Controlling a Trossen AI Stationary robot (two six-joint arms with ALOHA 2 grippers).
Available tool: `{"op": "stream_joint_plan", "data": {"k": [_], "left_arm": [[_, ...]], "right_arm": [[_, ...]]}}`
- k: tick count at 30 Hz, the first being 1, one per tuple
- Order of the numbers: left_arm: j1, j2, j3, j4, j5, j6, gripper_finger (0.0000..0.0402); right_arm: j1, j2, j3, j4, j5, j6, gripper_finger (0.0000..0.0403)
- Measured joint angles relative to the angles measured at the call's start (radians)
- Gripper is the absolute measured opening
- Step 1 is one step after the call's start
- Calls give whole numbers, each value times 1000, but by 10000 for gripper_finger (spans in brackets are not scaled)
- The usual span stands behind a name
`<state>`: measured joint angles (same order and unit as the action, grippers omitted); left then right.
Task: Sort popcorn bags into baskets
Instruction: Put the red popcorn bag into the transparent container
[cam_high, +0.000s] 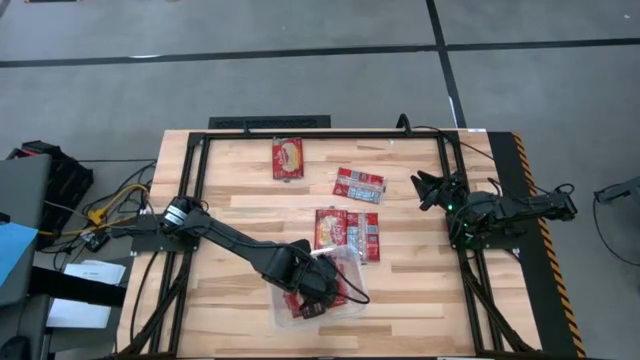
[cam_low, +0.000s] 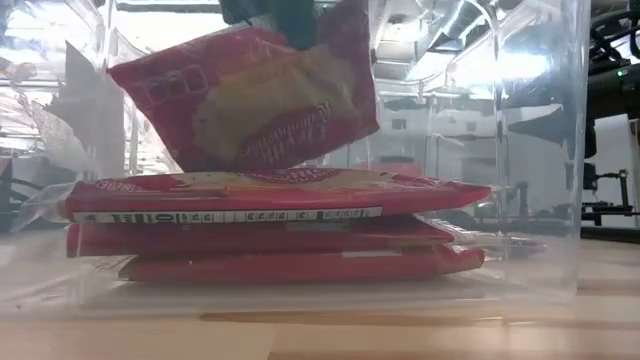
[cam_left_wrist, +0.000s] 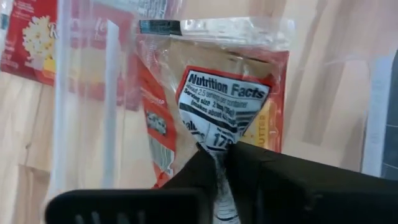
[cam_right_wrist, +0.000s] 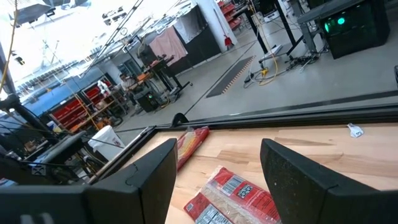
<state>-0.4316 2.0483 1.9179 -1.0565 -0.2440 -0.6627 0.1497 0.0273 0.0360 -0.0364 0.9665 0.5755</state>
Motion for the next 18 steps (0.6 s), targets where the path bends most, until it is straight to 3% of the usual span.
{"op": "stream_joint_plan", "data": {"k": [11,18], "left_arm": [[32,0,1,30,41,-10,206],[56,0,176,-103,81,38,227]], "right_arm": [[0,0,0,0,0,0,255],[0,0,0,0,0,0,255]]}}
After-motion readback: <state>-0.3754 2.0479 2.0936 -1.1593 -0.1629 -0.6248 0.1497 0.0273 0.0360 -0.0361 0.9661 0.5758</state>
